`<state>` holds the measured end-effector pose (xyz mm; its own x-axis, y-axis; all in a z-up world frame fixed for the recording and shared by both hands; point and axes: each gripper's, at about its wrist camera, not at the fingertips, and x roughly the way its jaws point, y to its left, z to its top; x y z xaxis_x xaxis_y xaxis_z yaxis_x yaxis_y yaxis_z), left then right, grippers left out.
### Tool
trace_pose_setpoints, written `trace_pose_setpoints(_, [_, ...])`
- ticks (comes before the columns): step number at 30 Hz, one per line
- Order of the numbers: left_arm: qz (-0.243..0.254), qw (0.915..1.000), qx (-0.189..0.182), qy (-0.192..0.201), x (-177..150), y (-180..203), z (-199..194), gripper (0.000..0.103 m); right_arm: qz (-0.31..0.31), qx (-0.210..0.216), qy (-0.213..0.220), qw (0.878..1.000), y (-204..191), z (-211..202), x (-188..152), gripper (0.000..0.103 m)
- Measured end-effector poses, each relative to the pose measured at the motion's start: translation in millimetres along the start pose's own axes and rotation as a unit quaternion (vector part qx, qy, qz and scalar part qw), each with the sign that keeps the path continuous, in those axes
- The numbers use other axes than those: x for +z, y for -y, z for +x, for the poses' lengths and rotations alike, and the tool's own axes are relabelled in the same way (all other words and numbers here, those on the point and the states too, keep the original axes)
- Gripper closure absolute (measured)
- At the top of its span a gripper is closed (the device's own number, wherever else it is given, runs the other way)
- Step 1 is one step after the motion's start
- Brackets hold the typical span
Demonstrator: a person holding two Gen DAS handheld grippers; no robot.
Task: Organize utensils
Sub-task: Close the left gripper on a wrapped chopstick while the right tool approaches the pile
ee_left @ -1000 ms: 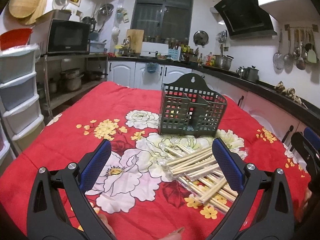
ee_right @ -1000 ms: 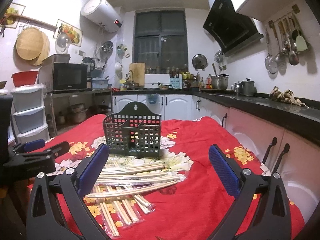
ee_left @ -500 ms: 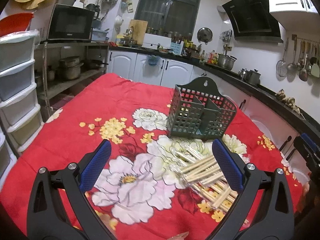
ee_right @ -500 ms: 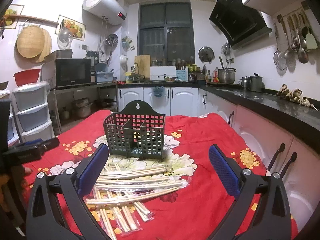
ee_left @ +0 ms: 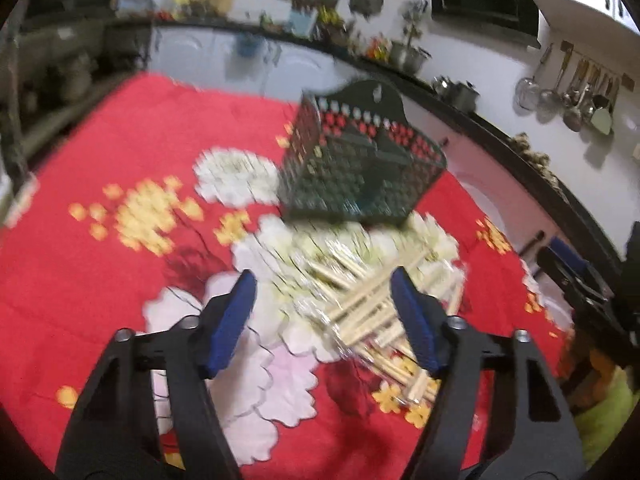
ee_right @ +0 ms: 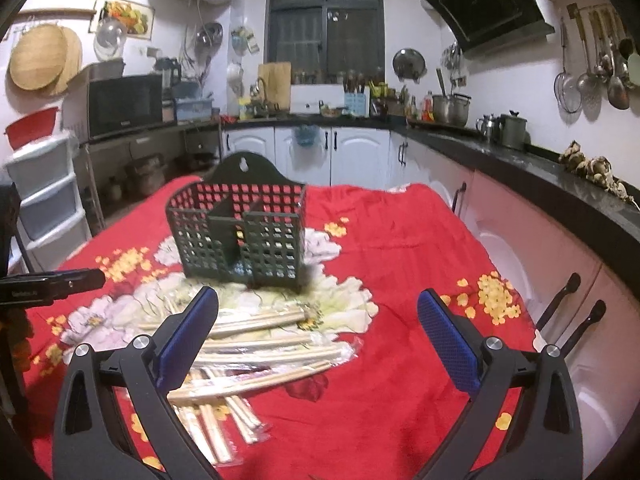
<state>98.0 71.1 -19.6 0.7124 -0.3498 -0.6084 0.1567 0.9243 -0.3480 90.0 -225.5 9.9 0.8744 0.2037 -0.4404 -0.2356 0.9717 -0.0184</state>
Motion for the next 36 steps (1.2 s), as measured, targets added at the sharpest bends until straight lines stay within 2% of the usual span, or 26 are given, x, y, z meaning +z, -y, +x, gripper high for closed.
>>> trace_pose_setpoints(3, [-0.006, 0.9992, -0.025, -0.032, -7, -2, 15, 0.059, -0.002, -0.006, -0.014, 1.000, 4, 9, -3, 0.011])
trace_pose_setpoints(4, [-0.006, 0.9988, -0.031, -0.037, -8, -2, 18, 0.060, -0.003, -0.007, -0.019, 1.000, 5, 12, -4, 0.016])
trace_pose_setpoints(6, [-0.005, 0.9980, -0.039, -0.051, -12, 1, 24, 0.064, -0.002, -0.009, -0.032, 0.999, 9, 18, -7, 0.019])
trace_pose_setpoints(14, [-0.008, 0.9961, -0.037, -0.080, -14, 1, 45, 0.065, 0.005, -0.001, -0.071, 0.997, 20, 37, -15, 0.037])
trace_pose_setpoints(19, [-0.021, 0.9948, -0.043, -0.090, -14, -6, 55, 0.068, 0.005, 0.005, -0.089, 0.996, 25, 47, -17, 0.039])
trace_pose_setpoints(23, [-0.032, 0.9934, -0.047, -0.099, -10, -11, 62, 0.076, 0.005, 0.011, -0.110, 0.994, 28, 58, -20, 0.042])
trace_pose_setpoints(27, [-0.035, 0.9930, -0.052, -0.101, -5, -12, 66, 0.093, 0.020, 0.026, -0.134, 0.990, 34, 71, -23, 0.047])
trace_pose_setpoints(32, [-0.028, 0.9927, -0.064, -0.099, 2, -11, 69, 0.096, 0.035, 0.044, -0.171, 0.984, 43, 89, -27, 0.062])
trace_pose_setpoints(36, [-0.022, 0.9931, -0.064, -0.095, 7, -10, 70, 0.096, 0.045, 0.061, -0.187, 0.979, 45, 101, -27, 0.066])
